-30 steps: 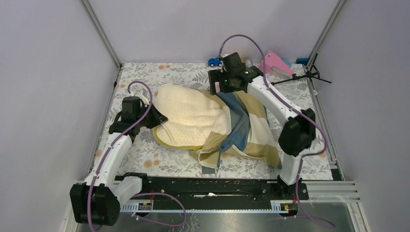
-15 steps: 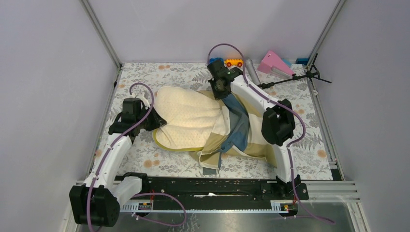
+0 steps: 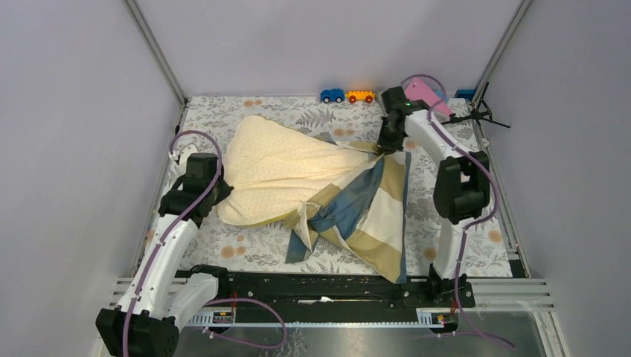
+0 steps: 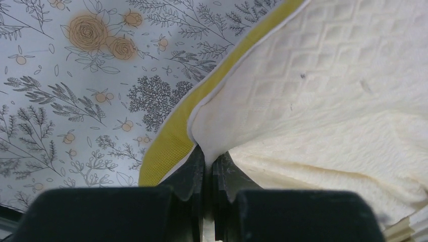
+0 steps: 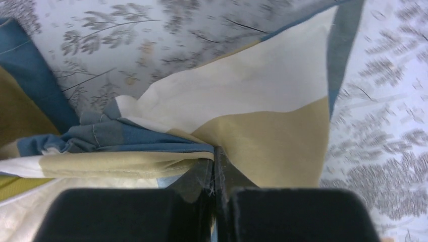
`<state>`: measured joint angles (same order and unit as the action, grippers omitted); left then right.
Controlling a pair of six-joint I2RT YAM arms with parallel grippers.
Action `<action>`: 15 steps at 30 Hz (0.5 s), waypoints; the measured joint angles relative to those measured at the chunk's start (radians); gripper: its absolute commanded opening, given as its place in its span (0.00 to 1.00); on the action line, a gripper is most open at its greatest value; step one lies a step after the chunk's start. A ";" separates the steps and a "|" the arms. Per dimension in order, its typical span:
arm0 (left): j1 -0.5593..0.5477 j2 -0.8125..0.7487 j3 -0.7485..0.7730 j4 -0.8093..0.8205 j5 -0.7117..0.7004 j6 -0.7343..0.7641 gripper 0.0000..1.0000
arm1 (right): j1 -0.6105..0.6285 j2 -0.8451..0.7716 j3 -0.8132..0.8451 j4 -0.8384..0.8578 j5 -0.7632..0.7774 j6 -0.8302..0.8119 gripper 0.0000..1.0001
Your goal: Remove the pillowcase from the pillow
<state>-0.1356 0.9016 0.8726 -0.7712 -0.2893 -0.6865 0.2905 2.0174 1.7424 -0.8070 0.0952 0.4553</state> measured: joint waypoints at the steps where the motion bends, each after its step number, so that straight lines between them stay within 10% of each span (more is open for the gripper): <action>1: -0.005 -0.002 0.002 -0.002 -0.005 -0.015 0.00 | -0.023 -0.017 -0.022 -0.002 -0.012 0.016 0.00; 15: -0.014 -0.005 0.002 0.000 -0.001 -0.010 0.00 | -0.128 -0.205 -0.092 0.006 -0.216 0.074 0.00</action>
<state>-0.1501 0.8963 0.8749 -0.7715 -0.2901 -0.6964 0.1627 1.8122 1.6505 -0.8013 -0.1211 0.5289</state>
